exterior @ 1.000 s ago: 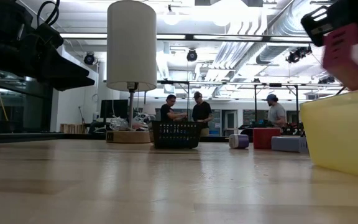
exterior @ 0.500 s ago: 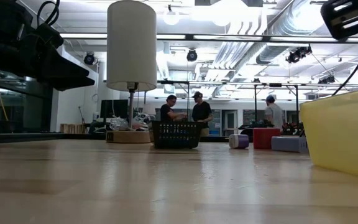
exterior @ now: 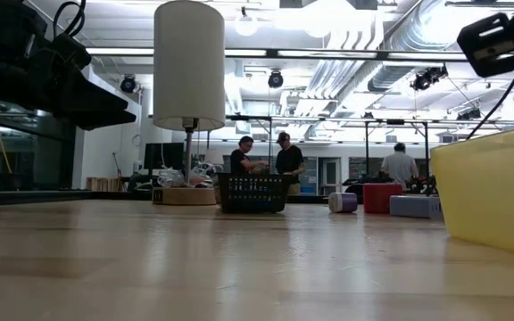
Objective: Pick & Place Office items
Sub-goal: Put the top red charger adaptor into the yellow bin
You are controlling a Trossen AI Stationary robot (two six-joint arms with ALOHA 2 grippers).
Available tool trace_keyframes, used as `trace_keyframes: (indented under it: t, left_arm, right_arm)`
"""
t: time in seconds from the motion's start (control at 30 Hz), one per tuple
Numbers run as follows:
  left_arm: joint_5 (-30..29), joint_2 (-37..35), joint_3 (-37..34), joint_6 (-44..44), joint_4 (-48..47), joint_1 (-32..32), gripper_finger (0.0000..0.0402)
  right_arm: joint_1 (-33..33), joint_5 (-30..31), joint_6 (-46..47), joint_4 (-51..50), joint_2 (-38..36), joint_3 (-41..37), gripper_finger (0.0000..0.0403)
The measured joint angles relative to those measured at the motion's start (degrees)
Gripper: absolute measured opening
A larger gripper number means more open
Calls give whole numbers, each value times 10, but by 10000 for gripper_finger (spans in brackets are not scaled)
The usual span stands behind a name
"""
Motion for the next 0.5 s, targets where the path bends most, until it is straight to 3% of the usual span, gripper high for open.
trace_keyframes:
  t: [0.5]
  left_arm:
    - [0,0,0,0,0,0,308]
  right_arm:
    - [-1,0,14,10,77,0,106]
